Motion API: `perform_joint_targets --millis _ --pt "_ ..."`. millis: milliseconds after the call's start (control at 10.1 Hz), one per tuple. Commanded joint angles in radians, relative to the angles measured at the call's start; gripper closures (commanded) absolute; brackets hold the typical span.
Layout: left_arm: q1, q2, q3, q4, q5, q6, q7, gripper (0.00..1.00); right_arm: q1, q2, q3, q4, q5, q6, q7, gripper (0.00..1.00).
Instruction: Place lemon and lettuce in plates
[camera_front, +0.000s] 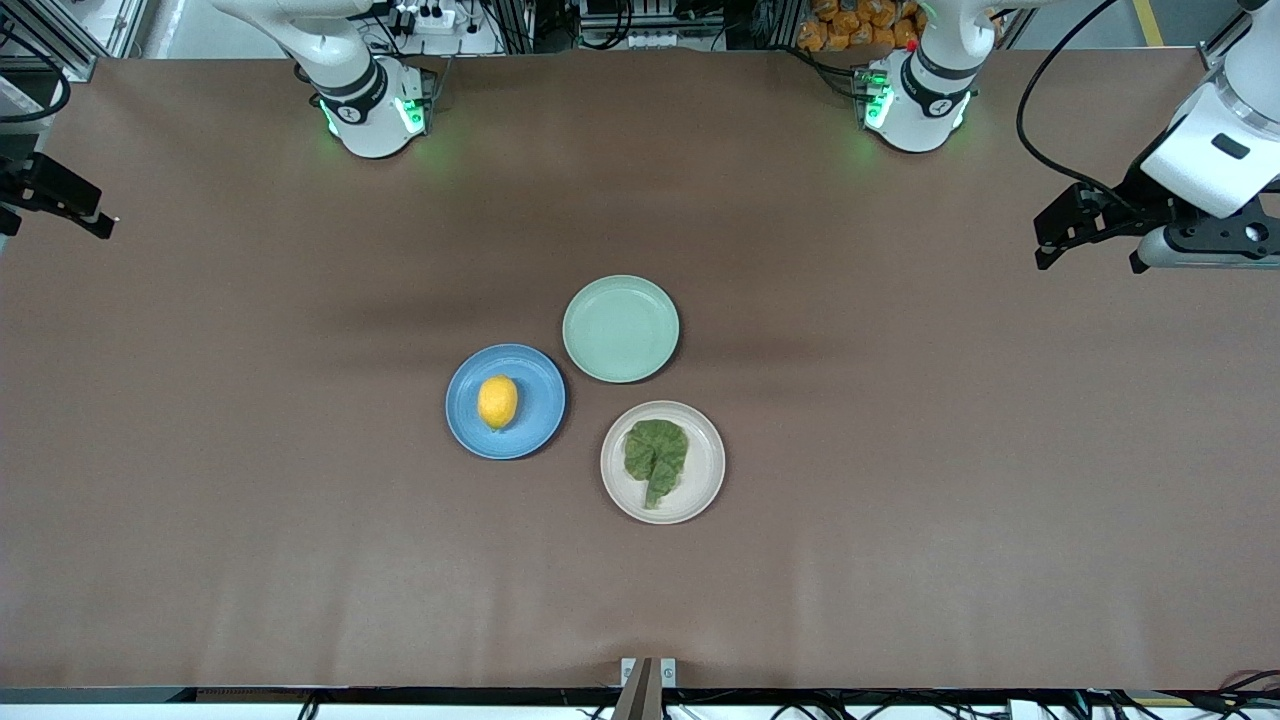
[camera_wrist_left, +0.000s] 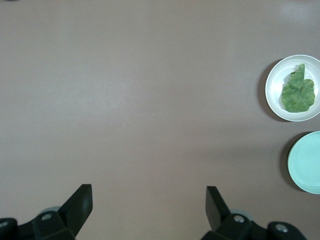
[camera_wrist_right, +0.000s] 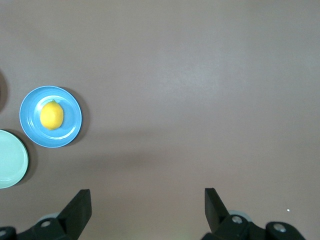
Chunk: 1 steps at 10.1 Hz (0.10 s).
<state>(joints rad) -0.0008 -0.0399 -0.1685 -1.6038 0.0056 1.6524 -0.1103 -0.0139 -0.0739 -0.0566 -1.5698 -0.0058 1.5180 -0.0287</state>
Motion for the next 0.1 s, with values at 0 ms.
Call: perform_joint_targets --millis 0 --pt "-0.002 -0.005 0.003 0.013 0.008 -0.02 0.026 0.0 -0.003 0.028 0.012 0.04 -0.005 -0.001 0.01 0.0"
